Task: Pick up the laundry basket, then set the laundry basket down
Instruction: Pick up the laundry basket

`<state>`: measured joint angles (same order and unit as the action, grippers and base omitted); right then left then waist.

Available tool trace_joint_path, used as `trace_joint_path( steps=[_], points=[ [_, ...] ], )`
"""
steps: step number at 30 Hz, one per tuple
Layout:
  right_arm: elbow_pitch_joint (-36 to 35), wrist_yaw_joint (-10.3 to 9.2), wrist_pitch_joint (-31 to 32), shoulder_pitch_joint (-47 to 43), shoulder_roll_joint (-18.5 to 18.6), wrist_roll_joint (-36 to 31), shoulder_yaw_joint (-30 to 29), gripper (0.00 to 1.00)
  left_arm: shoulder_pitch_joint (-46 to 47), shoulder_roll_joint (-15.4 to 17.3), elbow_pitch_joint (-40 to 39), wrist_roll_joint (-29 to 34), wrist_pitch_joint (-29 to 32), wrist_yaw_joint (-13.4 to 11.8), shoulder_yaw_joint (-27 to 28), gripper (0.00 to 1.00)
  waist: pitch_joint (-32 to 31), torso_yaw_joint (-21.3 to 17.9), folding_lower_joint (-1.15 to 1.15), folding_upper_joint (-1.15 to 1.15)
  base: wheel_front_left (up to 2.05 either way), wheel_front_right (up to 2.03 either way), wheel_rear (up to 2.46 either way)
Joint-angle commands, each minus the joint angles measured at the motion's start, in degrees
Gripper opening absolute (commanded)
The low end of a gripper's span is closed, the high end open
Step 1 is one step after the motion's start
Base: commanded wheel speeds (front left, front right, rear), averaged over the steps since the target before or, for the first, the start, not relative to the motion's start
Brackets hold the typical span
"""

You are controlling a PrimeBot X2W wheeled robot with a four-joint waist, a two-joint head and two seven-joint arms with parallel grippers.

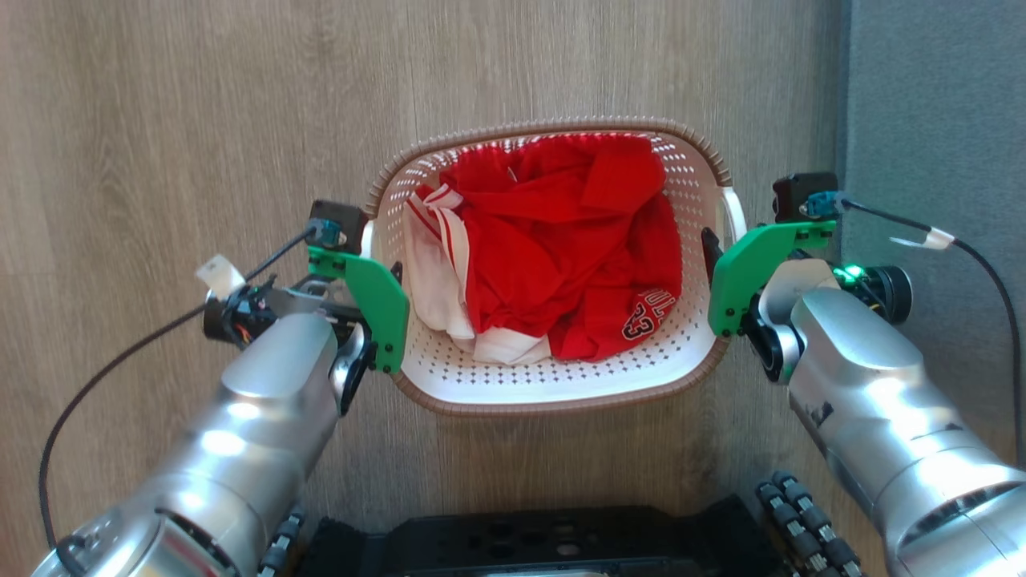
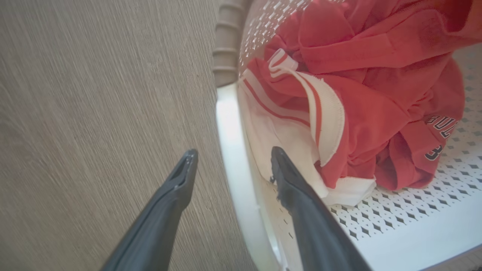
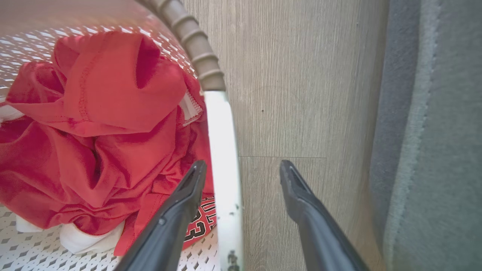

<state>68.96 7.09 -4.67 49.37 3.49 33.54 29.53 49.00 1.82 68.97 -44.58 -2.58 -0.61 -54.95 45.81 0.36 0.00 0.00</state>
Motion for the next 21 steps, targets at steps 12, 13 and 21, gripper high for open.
trace_joint_path(
  steps=[12, 13, 21],
  points=[
    [0.25, 0.40, 1.18, 1.08, -0.60, 3.00, 4.35, 1.00, 3.31, 1.06, 0.65, -2.73, 3.52, -1.31, -3.45, 1.00, 4.02, 0.27, 0.00, 0.00, 0.00, 0.00, 0.00],
    [0.37, 0.40, 1.27, 1.29, -0.60, 3.32, 4.49, 1.00, 3.55, 1.06, 0.56, -2.93, 3.82, -1.37, -3.81, 1.00, 4.25, 0.35, 0.00, 0.00, 0.00, 0.00, 0.00],
    [1.21, 0.40, 1.50, 2.49, -0.61, 5.24, 5.83, 1.00, 4.64, 1.06, -0.68, -4.68, 4.89, -2.28, -6.65, 1.00, 5.68, 0.99, 0.00, 0.00, 0.00, 0.00, 0.00]
  ],
)
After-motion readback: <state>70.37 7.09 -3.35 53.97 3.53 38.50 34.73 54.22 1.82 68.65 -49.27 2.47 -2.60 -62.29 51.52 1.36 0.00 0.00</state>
